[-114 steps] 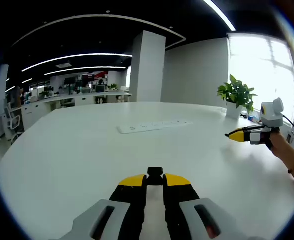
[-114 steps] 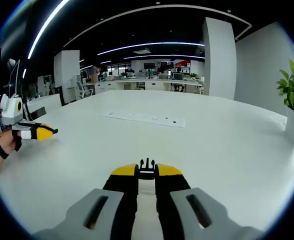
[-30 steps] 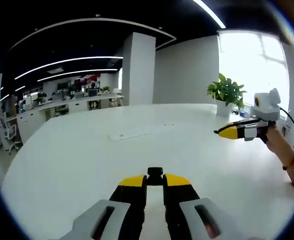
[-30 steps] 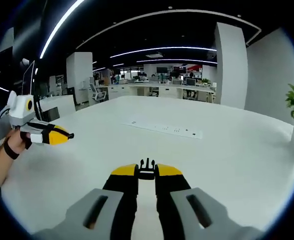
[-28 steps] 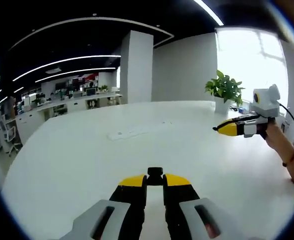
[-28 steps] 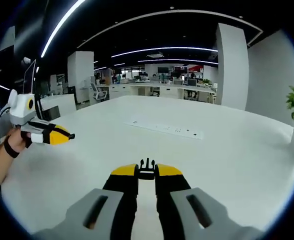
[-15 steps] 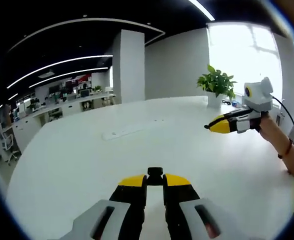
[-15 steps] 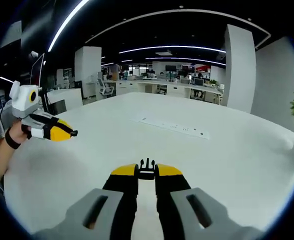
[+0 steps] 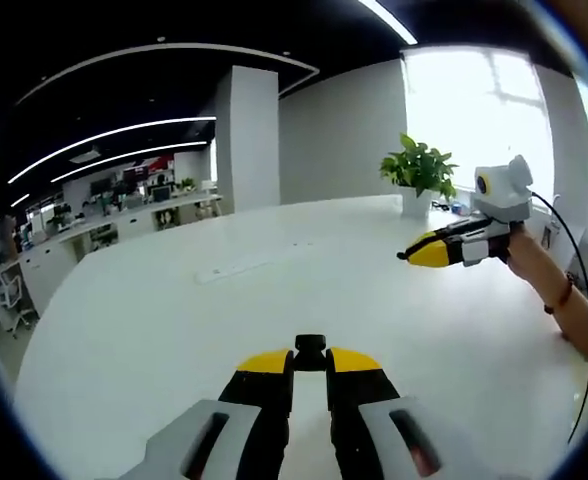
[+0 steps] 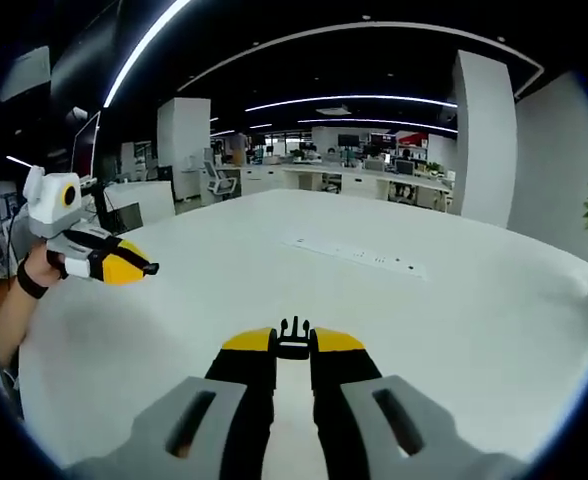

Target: Snap the two parts of the plastic buckle together until the buckle closes and remains connected.

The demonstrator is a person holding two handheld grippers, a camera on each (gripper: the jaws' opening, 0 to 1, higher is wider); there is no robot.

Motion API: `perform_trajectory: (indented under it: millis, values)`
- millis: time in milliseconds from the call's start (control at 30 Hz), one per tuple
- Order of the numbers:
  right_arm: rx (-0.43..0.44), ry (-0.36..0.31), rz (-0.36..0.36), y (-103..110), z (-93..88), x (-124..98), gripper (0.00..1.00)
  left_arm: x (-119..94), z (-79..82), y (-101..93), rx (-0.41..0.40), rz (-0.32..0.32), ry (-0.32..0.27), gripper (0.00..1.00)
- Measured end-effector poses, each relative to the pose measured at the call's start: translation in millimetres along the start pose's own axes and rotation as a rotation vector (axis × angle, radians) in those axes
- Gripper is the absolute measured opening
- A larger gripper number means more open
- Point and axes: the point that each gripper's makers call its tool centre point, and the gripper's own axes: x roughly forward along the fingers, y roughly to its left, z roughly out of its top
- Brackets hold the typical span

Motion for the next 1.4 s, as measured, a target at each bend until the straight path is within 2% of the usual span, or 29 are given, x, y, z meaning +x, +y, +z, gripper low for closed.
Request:
perform_trajectory:
  millis: [300,567,800,1067,1400]
  values:
    - [0.002,-0.010,0.026,9,-2.5,-11,0.12,-5,-4.2,-6.6,-0.017,-0.035,0.002,0.11]
    - [-0.011,-0.019,0.048,22,-8.0,-23,0.12,-15,-8.2,-12.4,0.016,-0.025,0.000,0.11]
    - [-0.044,-0.042,0.060,35,-3.9,-38,0.12,-21,-11.9,-19.4,0.030,-0.039,0.004,0.11]
    - [-0.039,-0.034,0.081,39,-14.1,-42,0.12,-29,-22.0,-28.6,0.042,-0.058,0.015,0.11]
    - [-0.084,-0.037,0.104,55,-18.1,-57,0.12,-39,-35.6,-33.1,0.042,-0.074,0.019,0.11]
